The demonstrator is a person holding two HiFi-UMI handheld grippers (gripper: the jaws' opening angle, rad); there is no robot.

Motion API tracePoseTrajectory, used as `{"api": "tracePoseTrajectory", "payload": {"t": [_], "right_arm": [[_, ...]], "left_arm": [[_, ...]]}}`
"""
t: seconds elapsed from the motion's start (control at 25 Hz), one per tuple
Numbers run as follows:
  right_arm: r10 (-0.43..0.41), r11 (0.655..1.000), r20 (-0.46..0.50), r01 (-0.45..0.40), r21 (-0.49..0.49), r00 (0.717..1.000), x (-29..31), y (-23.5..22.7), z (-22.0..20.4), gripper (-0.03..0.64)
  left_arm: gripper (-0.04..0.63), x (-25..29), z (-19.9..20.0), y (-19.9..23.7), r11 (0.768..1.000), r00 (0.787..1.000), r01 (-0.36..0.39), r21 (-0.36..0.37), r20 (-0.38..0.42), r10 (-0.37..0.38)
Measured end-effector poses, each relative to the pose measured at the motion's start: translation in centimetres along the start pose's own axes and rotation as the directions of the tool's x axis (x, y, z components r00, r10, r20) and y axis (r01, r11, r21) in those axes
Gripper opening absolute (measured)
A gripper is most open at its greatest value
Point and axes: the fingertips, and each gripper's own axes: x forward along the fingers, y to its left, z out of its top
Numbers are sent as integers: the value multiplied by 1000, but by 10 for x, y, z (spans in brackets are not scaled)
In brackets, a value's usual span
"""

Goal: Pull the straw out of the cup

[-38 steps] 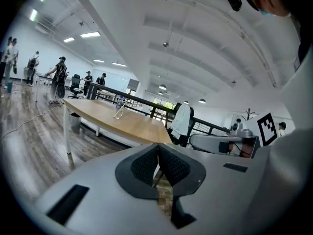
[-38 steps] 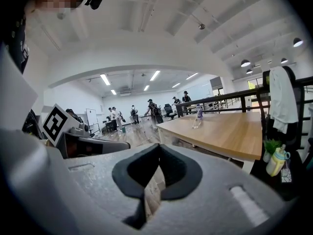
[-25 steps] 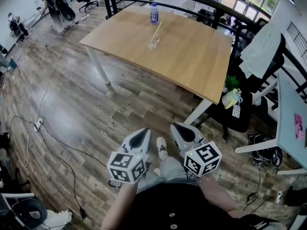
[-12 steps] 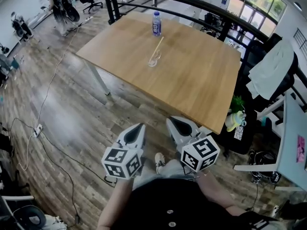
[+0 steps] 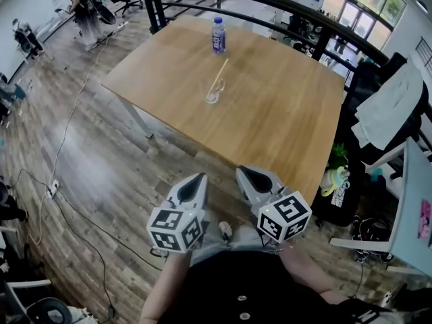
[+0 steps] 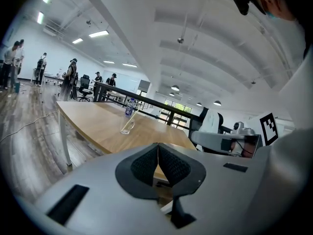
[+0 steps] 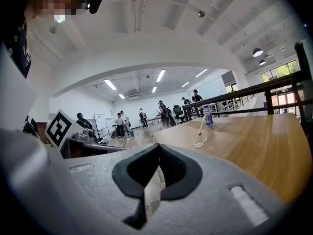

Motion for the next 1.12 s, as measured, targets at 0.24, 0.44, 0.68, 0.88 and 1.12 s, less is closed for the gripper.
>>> {"api": "tracePoseTrajectory", "payload": {"t": [0.24,0.44,0.68,0.88,1.12], "right_arm": [[-34,999,-14,34,21,999,30,-30,2,-2],[-77,996,-16,78,39,997,72,-59,11,-2],[-144,988,-8,144,56,990,146,-96,43,-2],[-215,974,5,214,74,977,196,-122,63,-2],[-288,954,25,284,94,957,244,-142,77,-2]], "left_arm": [[18,37,14,30,1000,1000,13,-17,-19,-13],[18,83,37,62,998,997,59,-11,-44,-59],[18,145,94,108,991,988,135,16,-74,-134],[18,185,126,142,979,974,201,37,-110,-196],[18,223,152,174,956,949,286,62,-154,-274]]}}
